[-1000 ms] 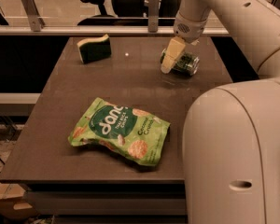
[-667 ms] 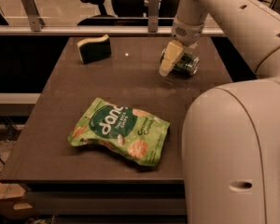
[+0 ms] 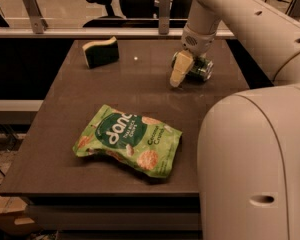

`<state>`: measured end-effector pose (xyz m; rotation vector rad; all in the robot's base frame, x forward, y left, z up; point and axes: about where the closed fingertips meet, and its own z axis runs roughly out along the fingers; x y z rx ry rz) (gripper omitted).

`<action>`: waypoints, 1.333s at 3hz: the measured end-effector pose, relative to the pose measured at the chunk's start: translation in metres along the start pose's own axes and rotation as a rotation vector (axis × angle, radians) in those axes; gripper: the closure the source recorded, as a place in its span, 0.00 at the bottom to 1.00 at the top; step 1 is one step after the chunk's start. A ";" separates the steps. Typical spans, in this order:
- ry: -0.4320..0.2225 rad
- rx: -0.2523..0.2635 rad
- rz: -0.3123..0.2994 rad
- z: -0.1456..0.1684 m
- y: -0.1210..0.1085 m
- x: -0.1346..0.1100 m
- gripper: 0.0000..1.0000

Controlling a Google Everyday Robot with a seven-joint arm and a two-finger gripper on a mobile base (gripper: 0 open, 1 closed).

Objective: Place green can upright

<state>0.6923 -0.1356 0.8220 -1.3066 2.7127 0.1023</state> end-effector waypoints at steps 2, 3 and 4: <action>-0.010 -0.020 -0.007 0.006 0.004 -0.001 0.64; -0.011 -0.020 -0.008 0.003 0.004 -0.002 0.88; -0.005 0.020 -0.018 -0.012 -0.002 -0.001 1.00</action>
Offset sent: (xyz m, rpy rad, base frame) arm -0.0097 0.0038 -0.0050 0.0303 0.0254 0.0189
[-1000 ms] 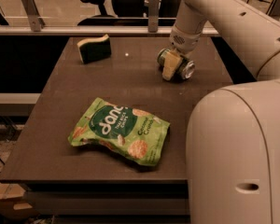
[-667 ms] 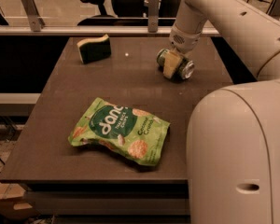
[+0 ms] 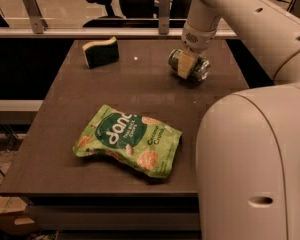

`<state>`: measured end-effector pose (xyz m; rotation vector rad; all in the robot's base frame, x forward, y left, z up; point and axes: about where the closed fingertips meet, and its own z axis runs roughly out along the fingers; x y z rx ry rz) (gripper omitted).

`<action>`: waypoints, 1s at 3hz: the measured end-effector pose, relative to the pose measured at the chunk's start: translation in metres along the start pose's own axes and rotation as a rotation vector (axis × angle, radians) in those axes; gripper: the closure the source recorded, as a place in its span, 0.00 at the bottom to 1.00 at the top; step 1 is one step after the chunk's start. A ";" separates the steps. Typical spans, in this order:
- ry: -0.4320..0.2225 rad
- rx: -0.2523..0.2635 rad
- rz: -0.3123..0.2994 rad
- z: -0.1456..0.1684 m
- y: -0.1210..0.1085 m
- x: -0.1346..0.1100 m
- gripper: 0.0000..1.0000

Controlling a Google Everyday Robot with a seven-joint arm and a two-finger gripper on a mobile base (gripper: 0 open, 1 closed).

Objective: Place green can upright

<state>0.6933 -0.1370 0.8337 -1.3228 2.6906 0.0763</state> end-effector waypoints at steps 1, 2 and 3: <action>-0.008 0.041 -0.010 -0.020 -0.009 0.002 1.00; -0.035 0.057 -0.024 -0.036 -0.015 0.003 1.00; -0.109 0.072 -0.026 -0.058 -0.020 0.006 1.00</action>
Offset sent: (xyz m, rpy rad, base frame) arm 0.0026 -0.0281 0.0637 -0.0018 -0.0863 0.0296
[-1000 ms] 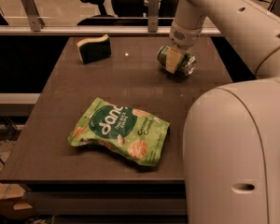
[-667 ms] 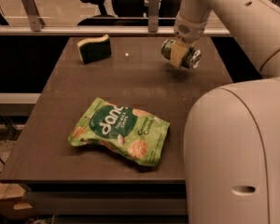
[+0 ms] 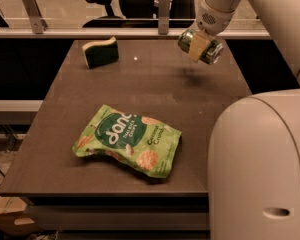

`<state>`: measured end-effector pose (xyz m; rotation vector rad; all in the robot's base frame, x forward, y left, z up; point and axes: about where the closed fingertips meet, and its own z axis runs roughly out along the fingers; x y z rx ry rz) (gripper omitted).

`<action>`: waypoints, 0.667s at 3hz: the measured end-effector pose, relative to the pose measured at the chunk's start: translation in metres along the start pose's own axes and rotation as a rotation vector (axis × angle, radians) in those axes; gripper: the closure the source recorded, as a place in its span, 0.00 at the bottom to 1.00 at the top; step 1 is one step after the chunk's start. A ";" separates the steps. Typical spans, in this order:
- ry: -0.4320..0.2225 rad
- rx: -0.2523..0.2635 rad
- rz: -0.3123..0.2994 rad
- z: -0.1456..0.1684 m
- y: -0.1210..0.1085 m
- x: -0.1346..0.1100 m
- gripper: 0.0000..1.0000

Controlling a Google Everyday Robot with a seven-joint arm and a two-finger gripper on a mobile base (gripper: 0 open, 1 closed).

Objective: Place green can upright

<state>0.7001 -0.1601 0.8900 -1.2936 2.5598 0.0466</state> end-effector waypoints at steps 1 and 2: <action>-0.077 0.024 -0.001 -0.027 -0.005 0.001 1.00; -0.162 0.016 -0.017 -0.050 -0.004 0.002 1.00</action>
Offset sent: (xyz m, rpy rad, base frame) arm -0.0245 -0.0208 0.0801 0.1987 -0.1614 0.0598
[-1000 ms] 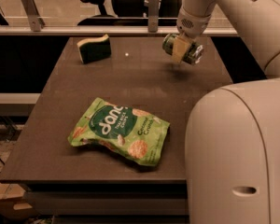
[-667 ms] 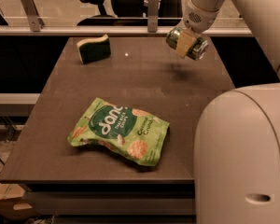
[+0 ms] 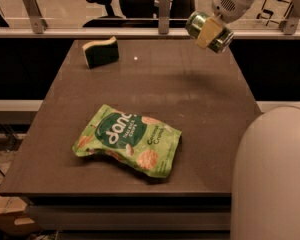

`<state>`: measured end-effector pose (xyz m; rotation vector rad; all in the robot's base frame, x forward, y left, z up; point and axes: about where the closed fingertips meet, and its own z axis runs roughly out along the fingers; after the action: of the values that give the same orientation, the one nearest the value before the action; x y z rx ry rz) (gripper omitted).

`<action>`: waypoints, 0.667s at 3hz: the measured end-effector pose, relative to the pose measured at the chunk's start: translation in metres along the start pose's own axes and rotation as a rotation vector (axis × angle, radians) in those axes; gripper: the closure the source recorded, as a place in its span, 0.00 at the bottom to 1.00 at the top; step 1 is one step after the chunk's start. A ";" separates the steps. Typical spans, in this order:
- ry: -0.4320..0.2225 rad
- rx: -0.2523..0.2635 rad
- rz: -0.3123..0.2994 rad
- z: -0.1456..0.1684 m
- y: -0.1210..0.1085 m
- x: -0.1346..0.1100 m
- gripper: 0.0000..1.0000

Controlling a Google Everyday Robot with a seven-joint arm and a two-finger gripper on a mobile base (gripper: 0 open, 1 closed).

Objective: Place green can upright

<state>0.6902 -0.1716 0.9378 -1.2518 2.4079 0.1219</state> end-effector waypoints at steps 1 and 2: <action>-0.103 -0.012 -0.035 -0.018 0.005 -0.008 1.00; -0.231 -0.039 -0.056 -0.023 0.006 -0.015 1.00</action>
Offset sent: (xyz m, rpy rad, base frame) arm -0.0116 0.0081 0.0423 0.3251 -0.2081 0.1413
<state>0.6854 -0.1625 0.9645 -1.2478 2.1815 0.2817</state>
